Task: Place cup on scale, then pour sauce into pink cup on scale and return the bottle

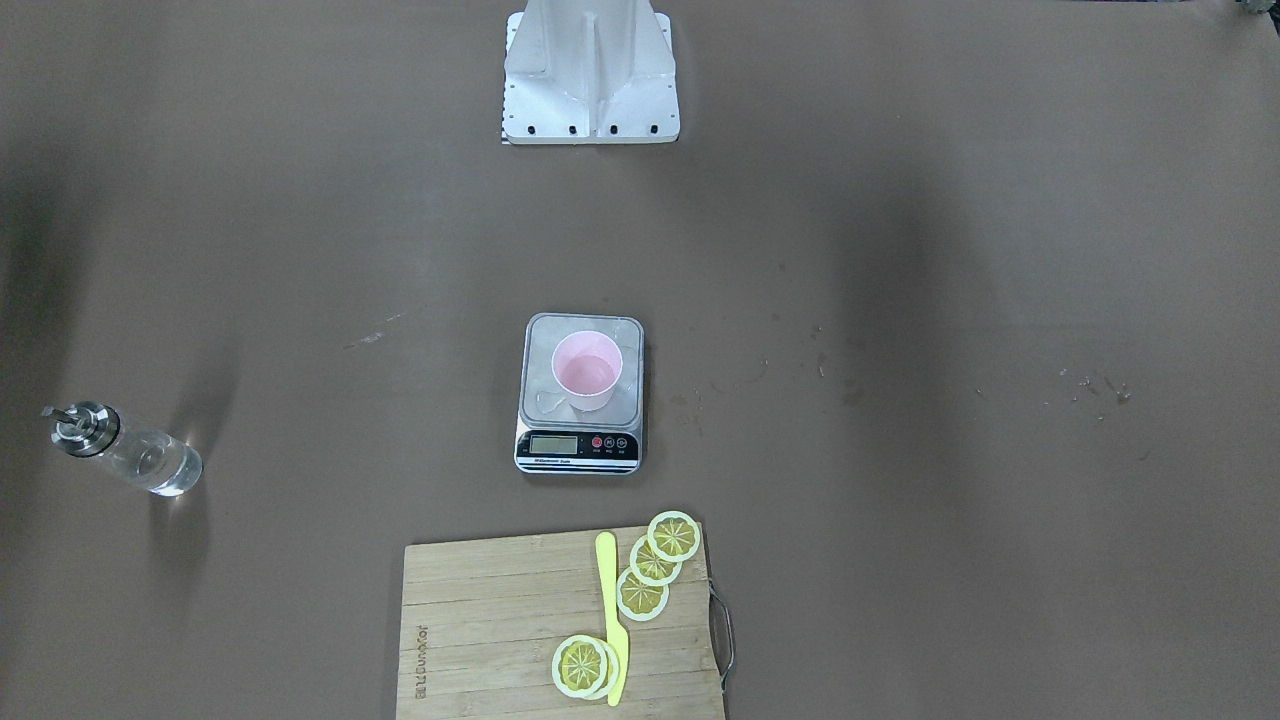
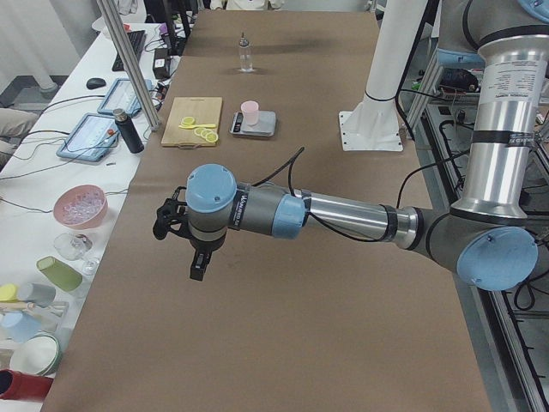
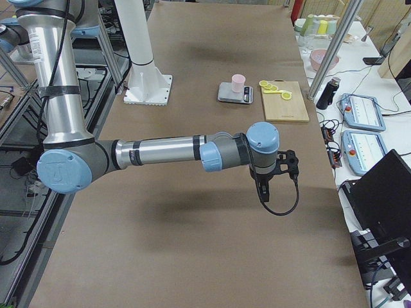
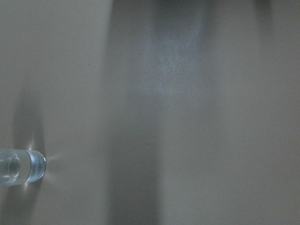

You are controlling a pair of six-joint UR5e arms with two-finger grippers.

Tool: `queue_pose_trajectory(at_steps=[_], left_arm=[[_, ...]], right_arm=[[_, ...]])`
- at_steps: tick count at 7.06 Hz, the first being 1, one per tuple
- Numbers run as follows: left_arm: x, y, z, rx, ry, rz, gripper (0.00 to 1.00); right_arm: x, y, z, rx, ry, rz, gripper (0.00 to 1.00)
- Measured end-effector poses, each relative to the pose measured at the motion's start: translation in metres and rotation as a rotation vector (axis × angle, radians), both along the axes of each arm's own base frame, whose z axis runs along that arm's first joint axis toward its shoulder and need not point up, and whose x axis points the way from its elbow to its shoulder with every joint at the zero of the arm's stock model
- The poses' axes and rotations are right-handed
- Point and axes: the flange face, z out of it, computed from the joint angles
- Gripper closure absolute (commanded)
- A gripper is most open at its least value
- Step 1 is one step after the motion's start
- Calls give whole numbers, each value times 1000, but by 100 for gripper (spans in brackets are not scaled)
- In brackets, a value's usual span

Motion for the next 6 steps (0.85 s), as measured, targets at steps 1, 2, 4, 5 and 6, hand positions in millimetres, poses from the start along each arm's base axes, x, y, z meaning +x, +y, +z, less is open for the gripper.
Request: queue_pose_trajectory(at_steps=[1,2,4,5,6], left_arm=[[-1,1,2,12,-16,13,3],[-1,3,3,27,-23,29,3],[-1,5,2,40,-25,39,3],[-1,5,1,42,-26,39,3],[-1,5,1,44,-26,39,3]], right_arm=[[8,2,3,-19,2,0,0],[12,2,5,-41,2,2,0],[11,-1,9,-64,11,-1,0],[11,-1,11,-70,19,-1,0],[11,0,14,-75,23,-2,0]])
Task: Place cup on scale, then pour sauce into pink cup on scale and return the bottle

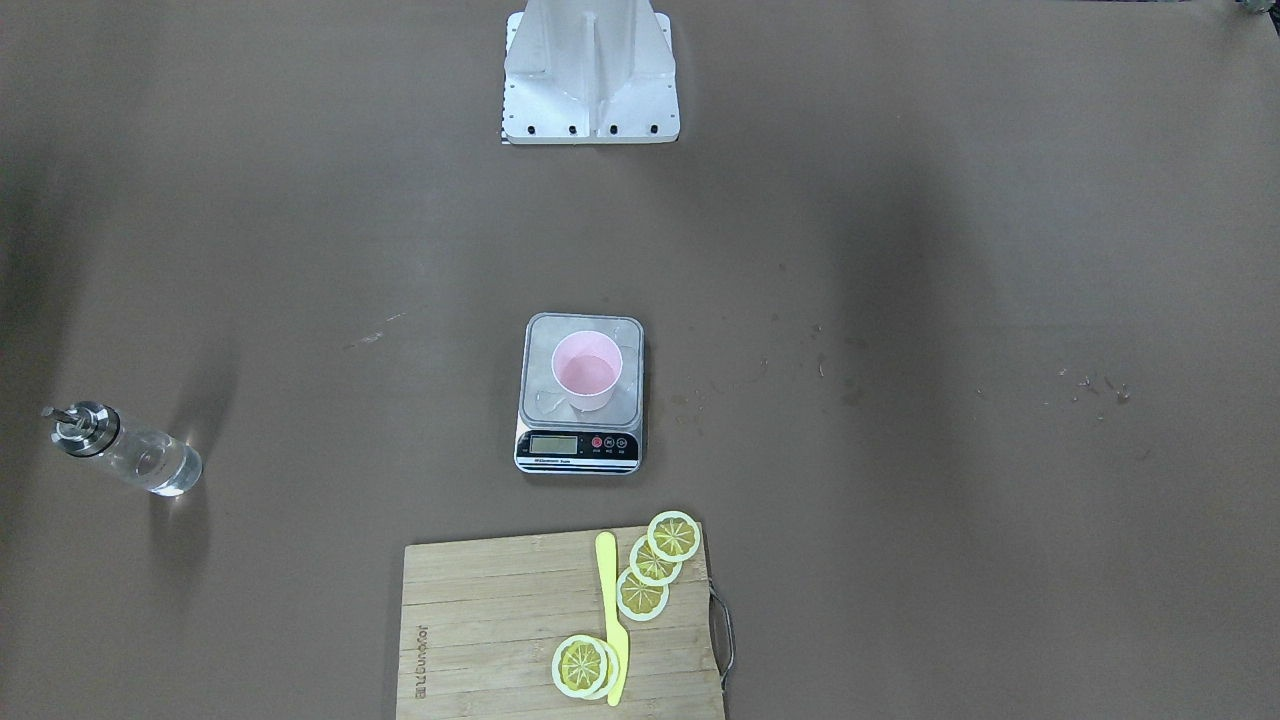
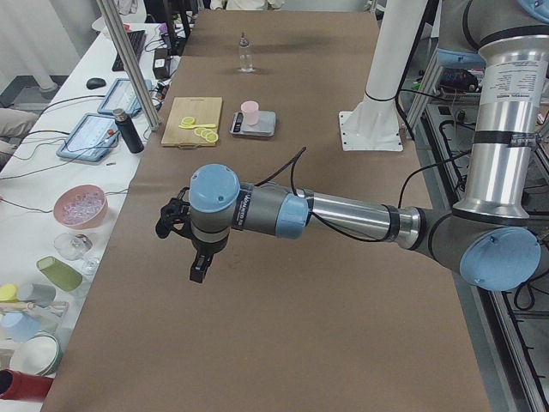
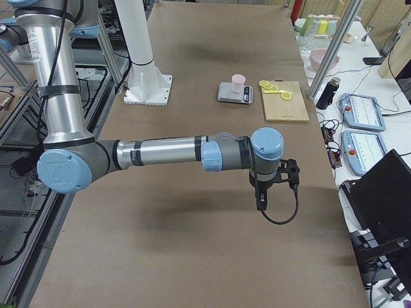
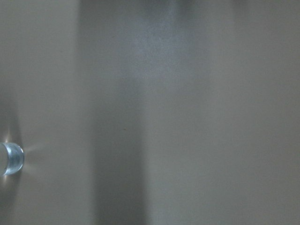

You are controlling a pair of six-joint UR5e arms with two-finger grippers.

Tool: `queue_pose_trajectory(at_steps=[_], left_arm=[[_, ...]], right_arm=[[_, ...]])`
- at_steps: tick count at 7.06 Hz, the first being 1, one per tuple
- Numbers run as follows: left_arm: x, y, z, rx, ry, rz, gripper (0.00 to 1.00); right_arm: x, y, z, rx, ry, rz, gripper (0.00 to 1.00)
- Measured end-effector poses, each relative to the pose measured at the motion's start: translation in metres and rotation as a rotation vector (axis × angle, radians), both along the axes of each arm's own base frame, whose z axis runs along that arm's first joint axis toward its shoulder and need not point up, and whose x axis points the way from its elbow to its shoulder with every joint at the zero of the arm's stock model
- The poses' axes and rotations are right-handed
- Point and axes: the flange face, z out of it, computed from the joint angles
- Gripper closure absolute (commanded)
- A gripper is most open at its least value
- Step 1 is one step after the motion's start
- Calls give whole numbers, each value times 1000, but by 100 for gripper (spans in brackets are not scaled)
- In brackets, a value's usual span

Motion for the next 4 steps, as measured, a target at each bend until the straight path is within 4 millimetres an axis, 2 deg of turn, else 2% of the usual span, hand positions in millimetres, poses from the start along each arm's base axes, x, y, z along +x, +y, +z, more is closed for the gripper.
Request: queue_pose_trajectory(at_steps=[2,3,4], left_arm=[[1,0,1,-2,0,1,3],[1,-1,8,-13,1,5,3],[3,-4,24,-41,0,11,3]], right_arm=[[0,3,4,-7,6,0,0],[0,3,5,-8,10,1,0],[0,4,6,-9,14,1,0]])
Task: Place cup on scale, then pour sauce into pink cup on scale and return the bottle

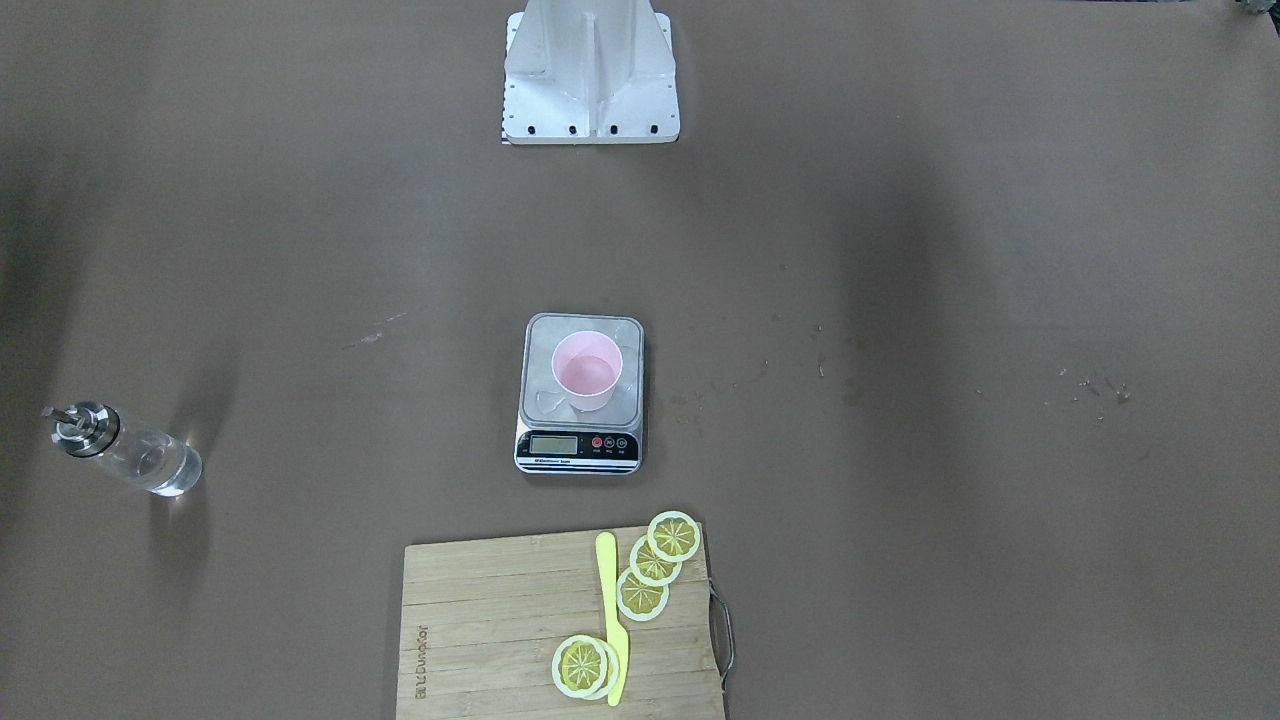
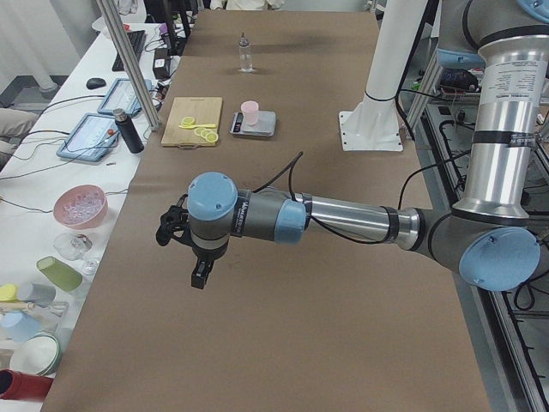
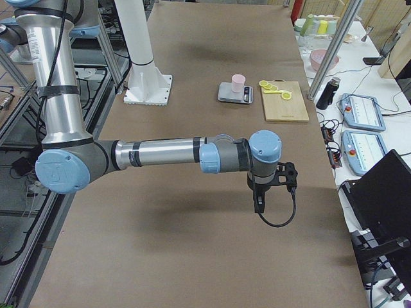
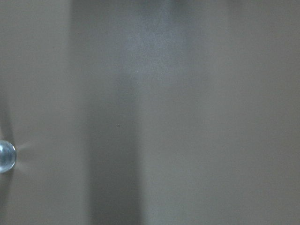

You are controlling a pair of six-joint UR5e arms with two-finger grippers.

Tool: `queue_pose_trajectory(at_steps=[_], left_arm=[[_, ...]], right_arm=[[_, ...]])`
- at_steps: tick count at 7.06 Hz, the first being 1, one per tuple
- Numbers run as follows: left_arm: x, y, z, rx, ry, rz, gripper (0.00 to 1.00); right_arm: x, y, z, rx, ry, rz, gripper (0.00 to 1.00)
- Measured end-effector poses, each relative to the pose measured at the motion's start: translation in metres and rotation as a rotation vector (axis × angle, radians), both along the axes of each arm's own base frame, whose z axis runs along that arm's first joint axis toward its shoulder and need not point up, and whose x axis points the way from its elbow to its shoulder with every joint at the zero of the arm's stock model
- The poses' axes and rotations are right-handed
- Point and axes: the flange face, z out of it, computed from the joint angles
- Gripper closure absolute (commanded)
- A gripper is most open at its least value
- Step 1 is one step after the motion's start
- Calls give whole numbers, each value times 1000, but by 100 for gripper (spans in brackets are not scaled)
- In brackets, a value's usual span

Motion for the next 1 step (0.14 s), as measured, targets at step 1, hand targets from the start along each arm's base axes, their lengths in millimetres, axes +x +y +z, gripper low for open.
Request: queue_pose_trajectory(at_steps=[1], left_arm=[[1,-7,16,-27,-3,6,3]], right_arm=[[0,0,1,0,6,0,0]])
